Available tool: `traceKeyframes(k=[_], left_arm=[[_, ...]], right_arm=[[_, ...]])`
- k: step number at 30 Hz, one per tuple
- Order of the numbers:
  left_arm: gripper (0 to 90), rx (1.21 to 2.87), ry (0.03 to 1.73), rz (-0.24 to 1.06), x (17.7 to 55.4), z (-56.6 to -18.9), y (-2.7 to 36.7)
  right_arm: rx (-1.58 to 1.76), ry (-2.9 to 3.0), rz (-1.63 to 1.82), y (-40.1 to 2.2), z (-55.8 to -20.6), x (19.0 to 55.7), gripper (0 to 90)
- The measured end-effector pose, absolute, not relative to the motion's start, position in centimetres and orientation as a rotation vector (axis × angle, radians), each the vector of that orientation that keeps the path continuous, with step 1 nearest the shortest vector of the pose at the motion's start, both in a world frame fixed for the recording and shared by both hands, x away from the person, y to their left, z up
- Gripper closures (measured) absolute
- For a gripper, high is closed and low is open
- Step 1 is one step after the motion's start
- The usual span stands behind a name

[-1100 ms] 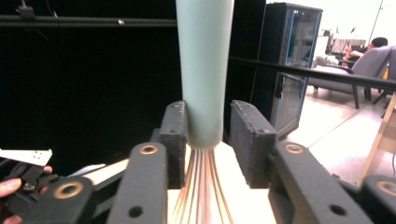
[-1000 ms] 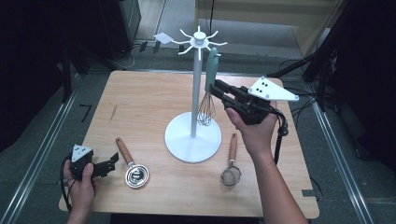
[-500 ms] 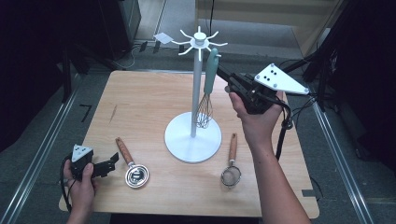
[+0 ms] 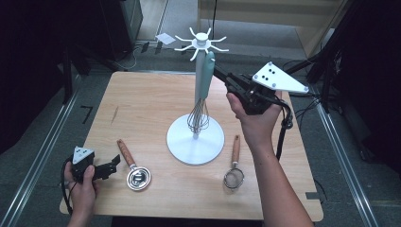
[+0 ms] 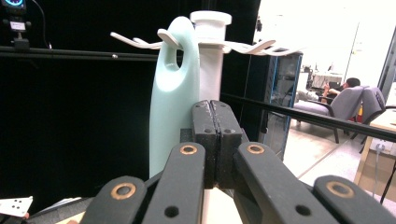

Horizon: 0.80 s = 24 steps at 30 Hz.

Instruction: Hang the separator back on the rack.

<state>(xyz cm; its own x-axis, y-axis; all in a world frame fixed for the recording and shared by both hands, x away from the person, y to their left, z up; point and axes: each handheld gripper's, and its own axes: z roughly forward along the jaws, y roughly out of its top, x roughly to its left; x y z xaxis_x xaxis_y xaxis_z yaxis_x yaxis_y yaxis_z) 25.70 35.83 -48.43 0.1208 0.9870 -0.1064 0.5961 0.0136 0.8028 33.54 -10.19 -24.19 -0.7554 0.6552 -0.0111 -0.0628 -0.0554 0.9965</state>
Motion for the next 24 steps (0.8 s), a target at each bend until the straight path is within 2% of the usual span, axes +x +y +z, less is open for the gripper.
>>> traceKeyframes(k=[15,24], left_arm=[[0.0,1.667,1.561,0.674,25.7,-48.4,35.8],[0.0,1.666,1.561,0.674,25.7,-48.4,35.8]], right_arm=[[0.623,1.738,1.848,-9.4,-24.2,33.0,90.0],[0.672,1.732,1.786,-10.5,-25.3,33.2,82.7]])
